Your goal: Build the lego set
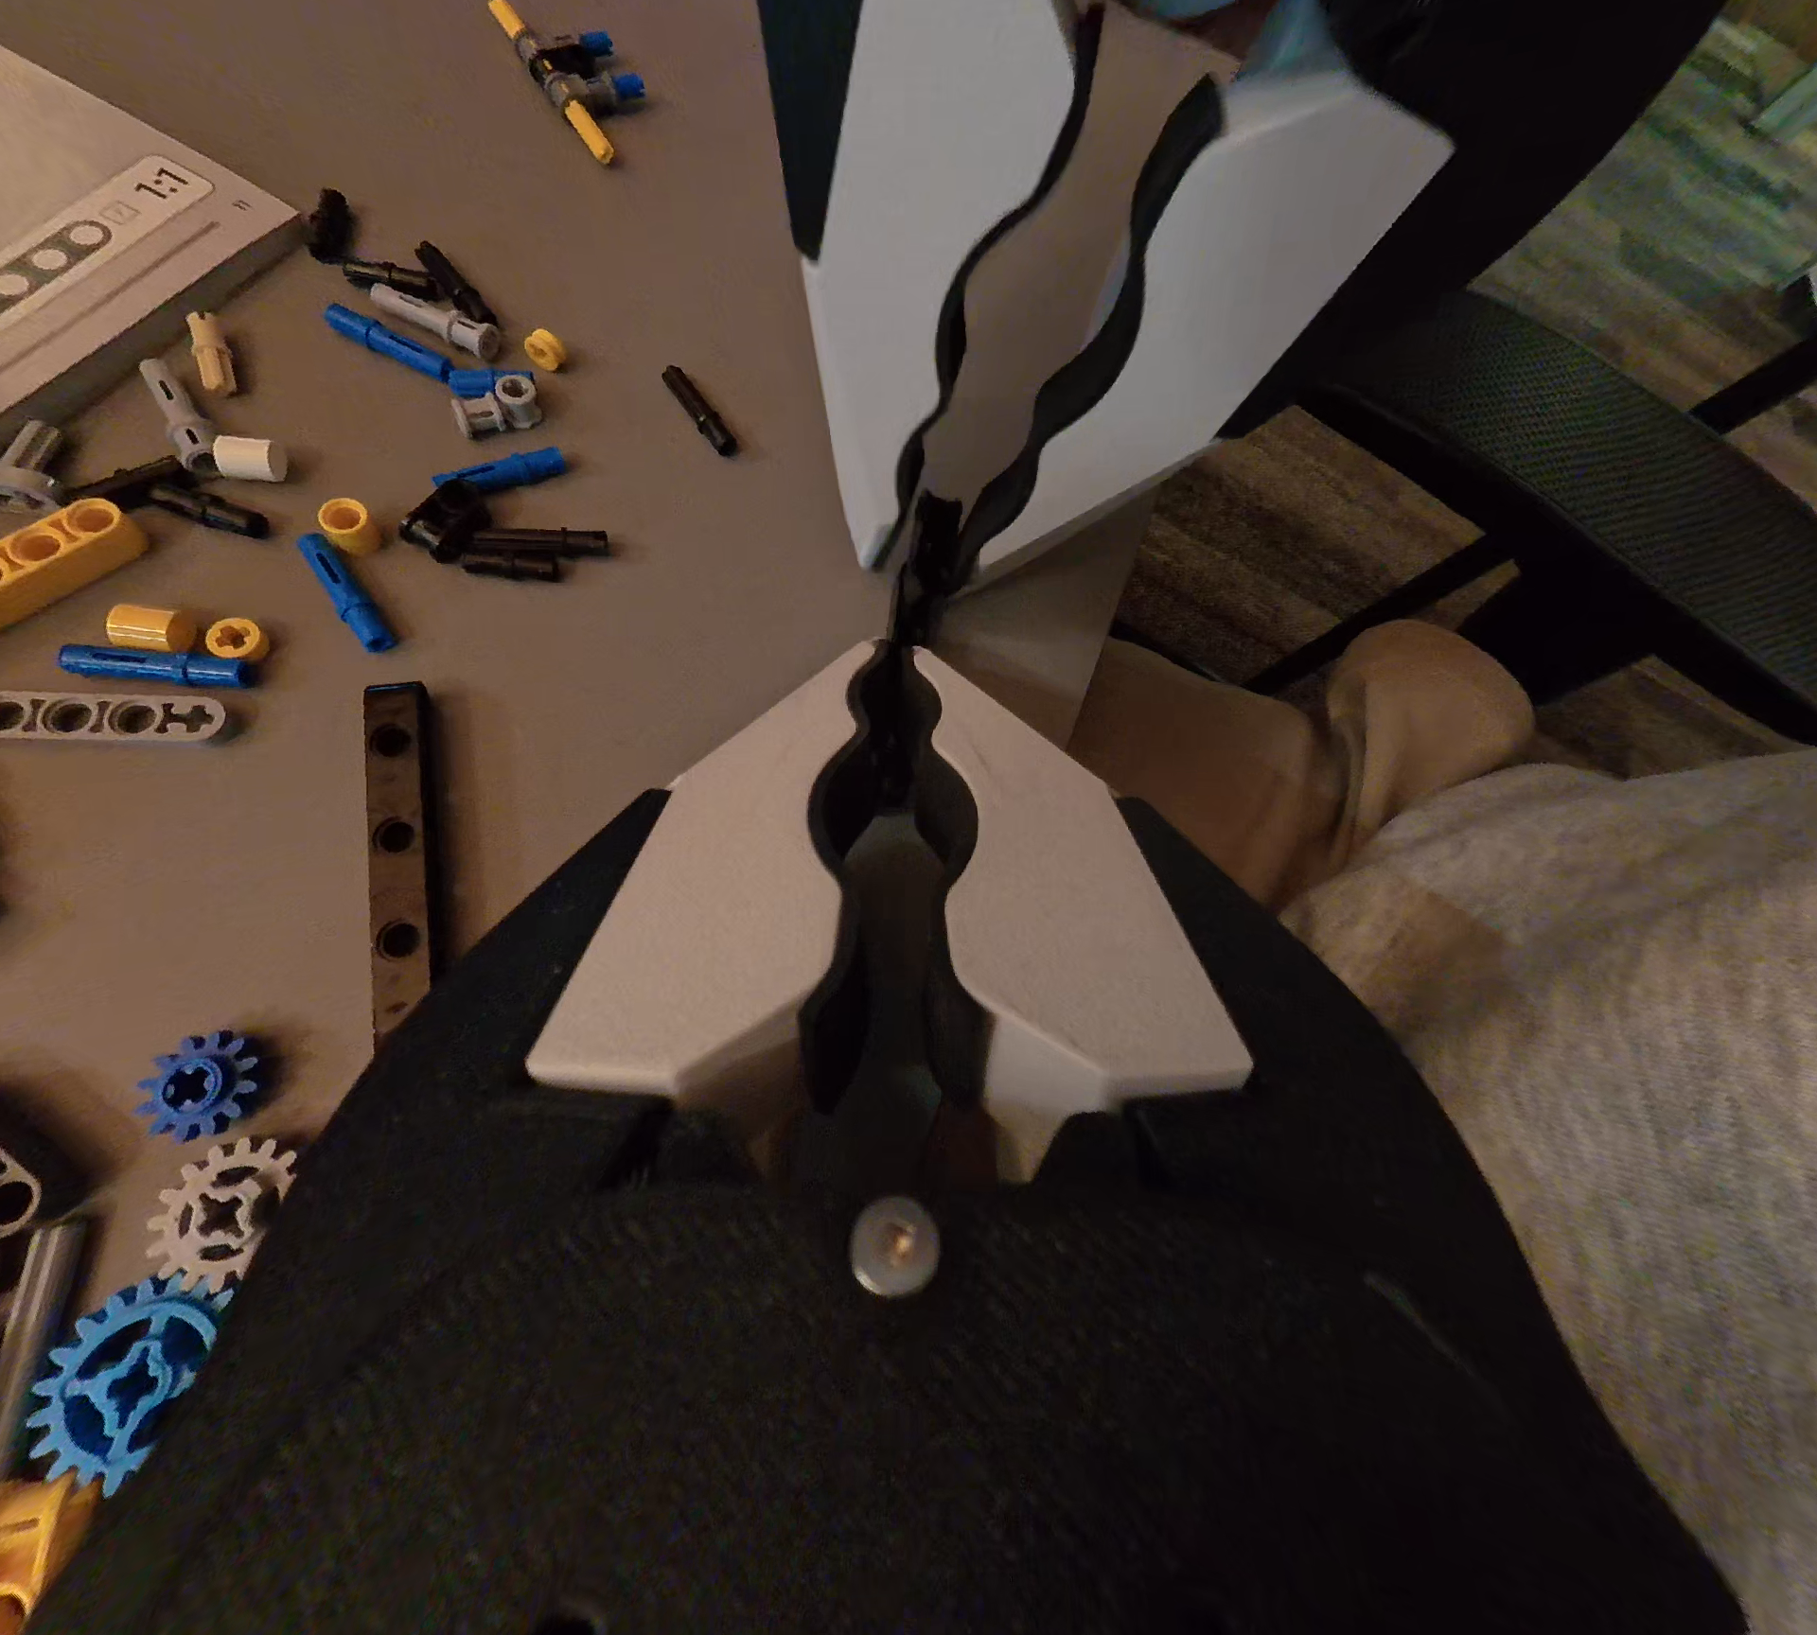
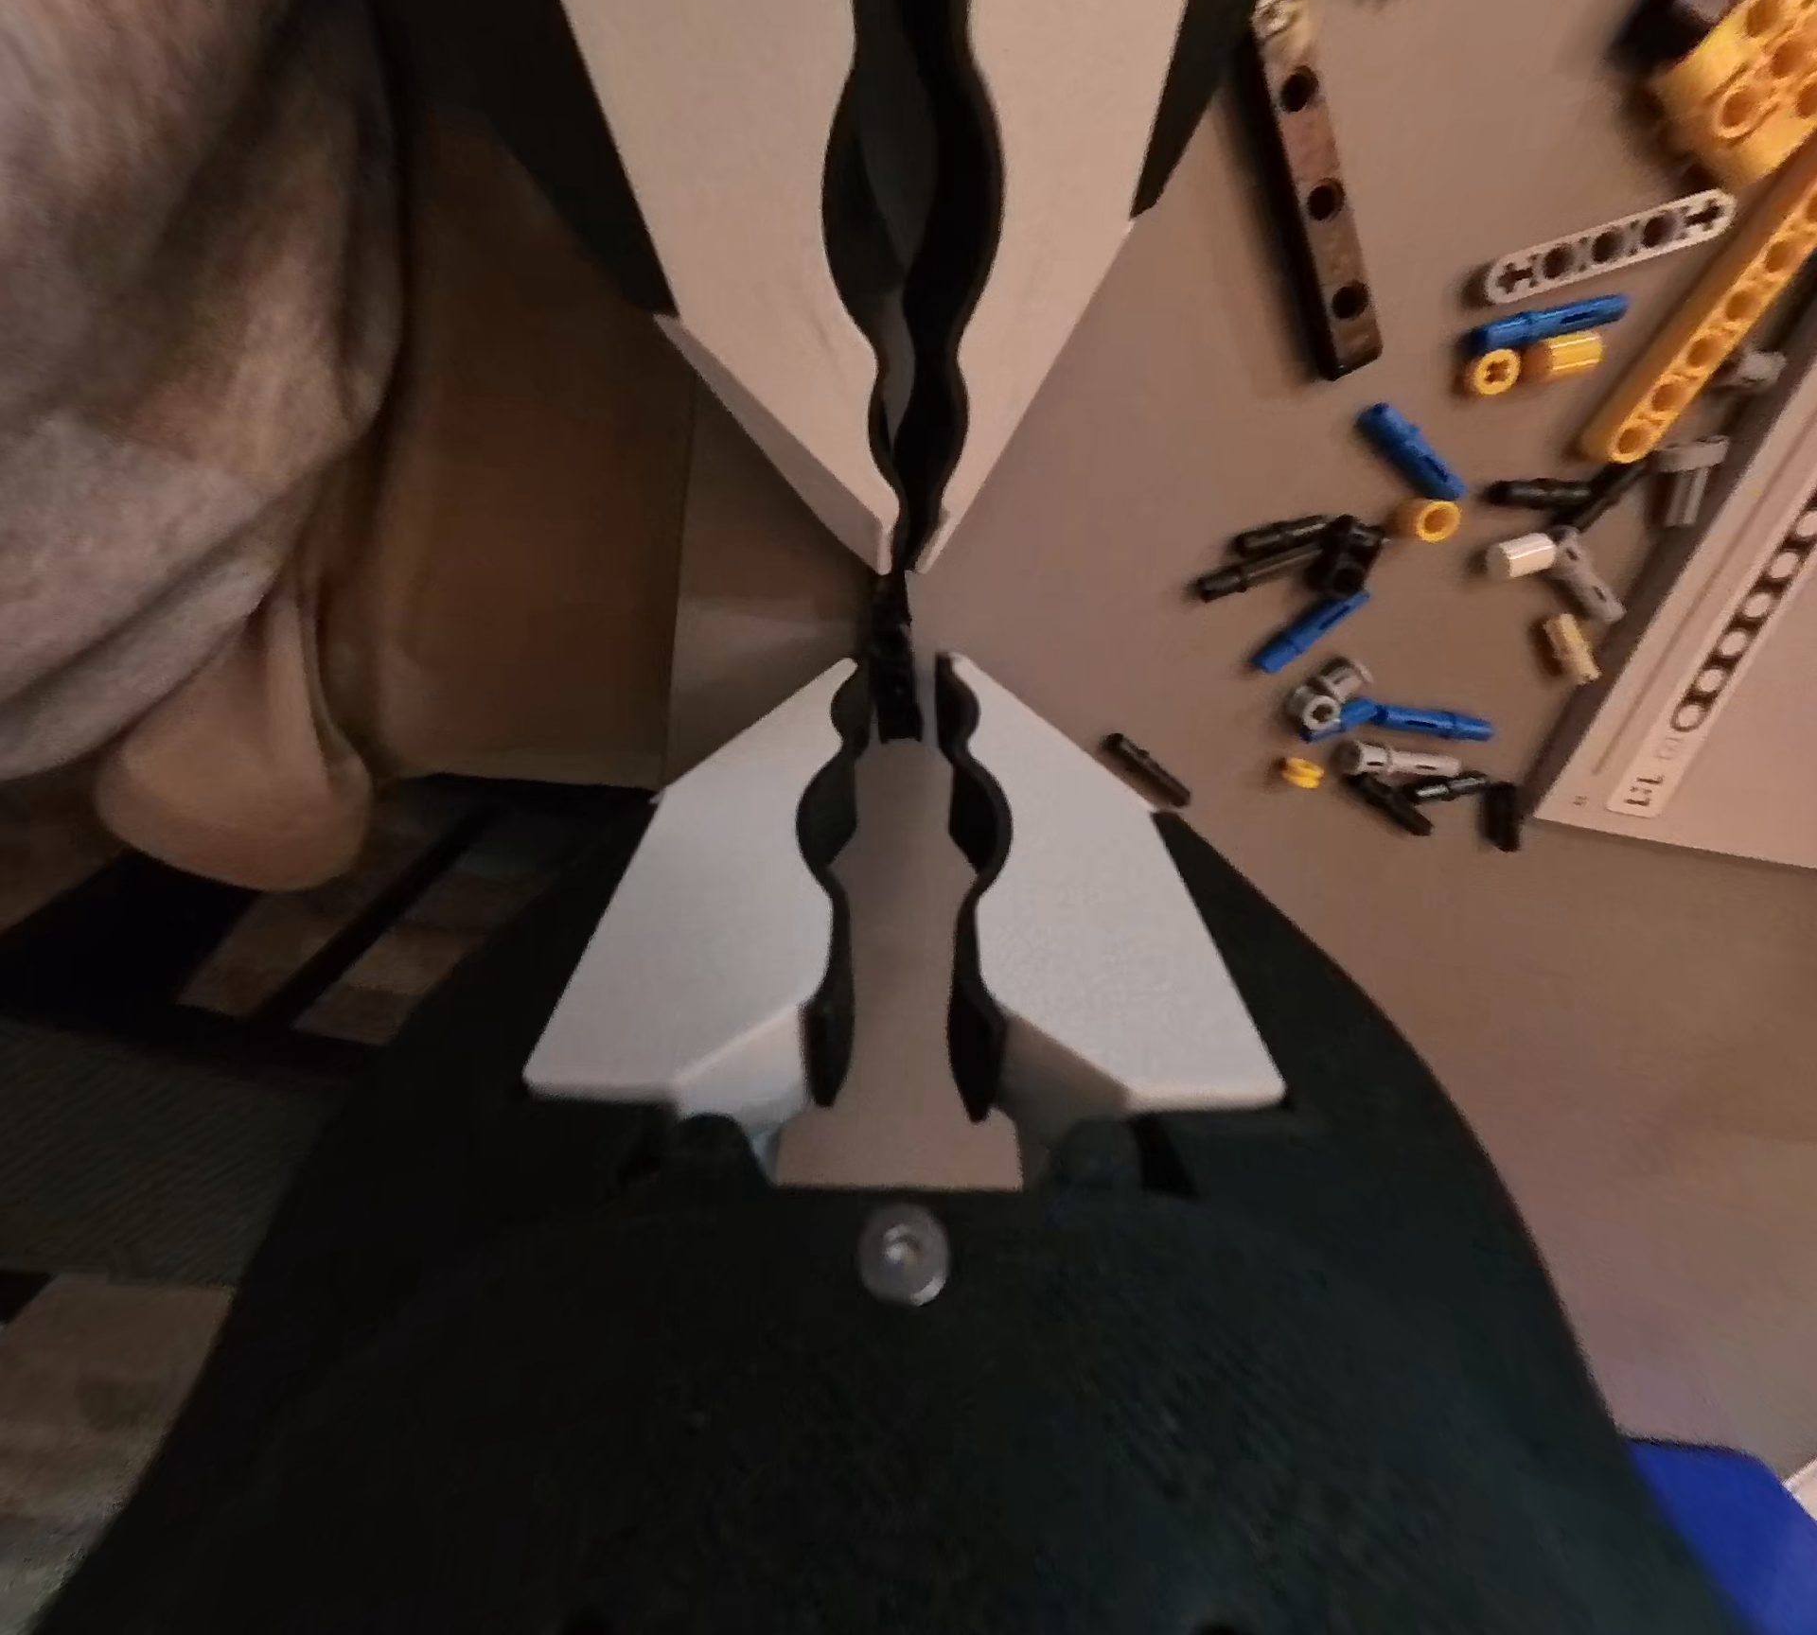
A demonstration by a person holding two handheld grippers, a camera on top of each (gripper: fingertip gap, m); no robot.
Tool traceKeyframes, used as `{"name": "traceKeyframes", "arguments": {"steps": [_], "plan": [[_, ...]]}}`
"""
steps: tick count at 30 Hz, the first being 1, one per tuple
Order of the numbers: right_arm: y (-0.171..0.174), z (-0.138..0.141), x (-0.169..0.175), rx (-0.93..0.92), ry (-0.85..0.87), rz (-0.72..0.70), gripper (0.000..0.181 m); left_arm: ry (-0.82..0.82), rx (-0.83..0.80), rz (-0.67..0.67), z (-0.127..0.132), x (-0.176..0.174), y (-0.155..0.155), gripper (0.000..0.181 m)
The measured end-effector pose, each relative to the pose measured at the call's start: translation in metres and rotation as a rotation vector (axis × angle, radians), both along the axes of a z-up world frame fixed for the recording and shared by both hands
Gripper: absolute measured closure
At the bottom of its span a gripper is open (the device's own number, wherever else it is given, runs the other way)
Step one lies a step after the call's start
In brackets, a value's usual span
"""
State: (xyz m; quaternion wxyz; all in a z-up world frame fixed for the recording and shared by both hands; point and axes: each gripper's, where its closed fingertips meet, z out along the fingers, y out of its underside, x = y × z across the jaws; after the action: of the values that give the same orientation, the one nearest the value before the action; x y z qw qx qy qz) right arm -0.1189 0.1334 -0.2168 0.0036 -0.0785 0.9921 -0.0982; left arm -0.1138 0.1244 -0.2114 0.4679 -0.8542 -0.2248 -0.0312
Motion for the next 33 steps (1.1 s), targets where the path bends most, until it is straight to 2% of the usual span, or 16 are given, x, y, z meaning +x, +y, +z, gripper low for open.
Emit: {"name": "traceKeyframes", "arguments": {"steps": [4,15,22,27,33], "plan": [[-0.004,0.016,-0.002,-0.066,-0.010,-0.035,0.162,-0.004,0.001,-0.001,0.000,0.000,0.000,0.181],[-0.005,0.012,0.003,-0.088,0.039,0.021,0.175,-0.002,0.000,-0.001,0.000,0.000,0.000,0.181],[-0.006,0.012,0.005,-0.228,-0.135,-0.061,0.175,-0.003,0.000,-0.004,0.000,0.001,0.000,0.181],[-0.006,0.012,0.005,-0.262,-0.136,-0.045,0.175,-0.012,0.003,-0.004,0.000,0.001,0.000,0.181],[-0.008,0.012,0.005,-0.344,-0.177,-0.100,0.175,-0.012,0.005,-0.002,0.000,0.000,0.000,0.181]]}}
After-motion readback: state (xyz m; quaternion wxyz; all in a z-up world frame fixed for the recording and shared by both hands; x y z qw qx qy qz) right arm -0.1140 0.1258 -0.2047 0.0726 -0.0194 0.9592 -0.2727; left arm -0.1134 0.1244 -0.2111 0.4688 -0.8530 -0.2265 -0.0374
